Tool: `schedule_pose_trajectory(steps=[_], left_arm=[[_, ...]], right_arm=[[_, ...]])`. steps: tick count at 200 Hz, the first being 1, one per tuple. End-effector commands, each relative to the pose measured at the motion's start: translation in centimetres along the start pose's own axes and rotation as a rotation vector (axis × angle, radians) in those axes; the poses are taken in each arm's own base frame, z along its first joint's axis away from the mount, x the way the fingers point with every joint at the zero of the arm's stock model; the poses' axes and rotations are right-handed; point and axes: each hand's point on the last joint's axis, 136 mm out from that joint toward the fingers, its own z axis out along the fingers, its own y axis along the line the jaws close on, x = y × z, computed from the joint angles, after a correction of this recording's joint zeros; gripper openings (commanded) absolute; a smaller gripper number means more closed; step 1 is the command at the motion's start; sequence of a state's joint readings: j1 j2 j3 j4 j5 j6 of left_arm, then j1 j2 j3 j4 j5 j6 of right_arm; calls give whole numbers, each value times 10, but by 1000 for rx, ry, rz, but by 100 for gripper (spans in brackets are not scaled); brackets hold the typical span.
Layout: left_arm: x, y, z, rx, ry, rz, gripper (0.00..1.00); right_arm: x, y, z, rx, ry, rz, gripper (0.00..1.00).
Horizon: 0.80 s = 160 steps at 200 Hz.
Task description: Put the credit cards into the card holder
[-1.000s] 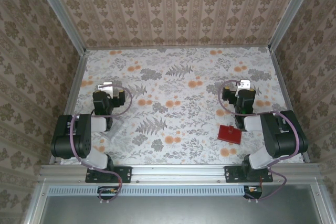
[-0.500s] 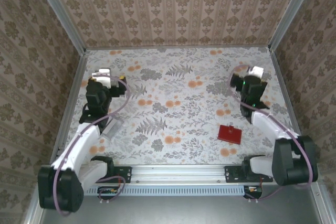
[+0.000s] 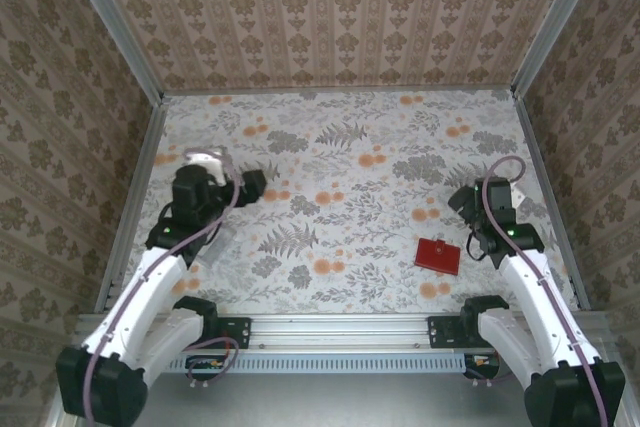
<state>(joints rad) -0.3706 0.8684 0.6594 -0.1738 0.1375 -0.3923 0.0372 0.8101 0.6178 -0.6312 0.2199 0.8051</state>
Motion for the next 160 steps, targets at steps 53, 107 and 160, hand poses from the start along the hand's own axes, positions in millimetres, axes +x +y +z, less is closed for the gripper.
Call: schedule_pose_trajectory(steps=[53,107,160], left_arm=[[58,-67,24,137,300,273,100],[79,-67,42,100,430,238,100],[93,-59,37,71,486,196,100]], right_arm=[[115,3,18,8,413,-3,100],[134,43,39,-81,434,-205,85],[182,145,30,-353,512,-316,84]])
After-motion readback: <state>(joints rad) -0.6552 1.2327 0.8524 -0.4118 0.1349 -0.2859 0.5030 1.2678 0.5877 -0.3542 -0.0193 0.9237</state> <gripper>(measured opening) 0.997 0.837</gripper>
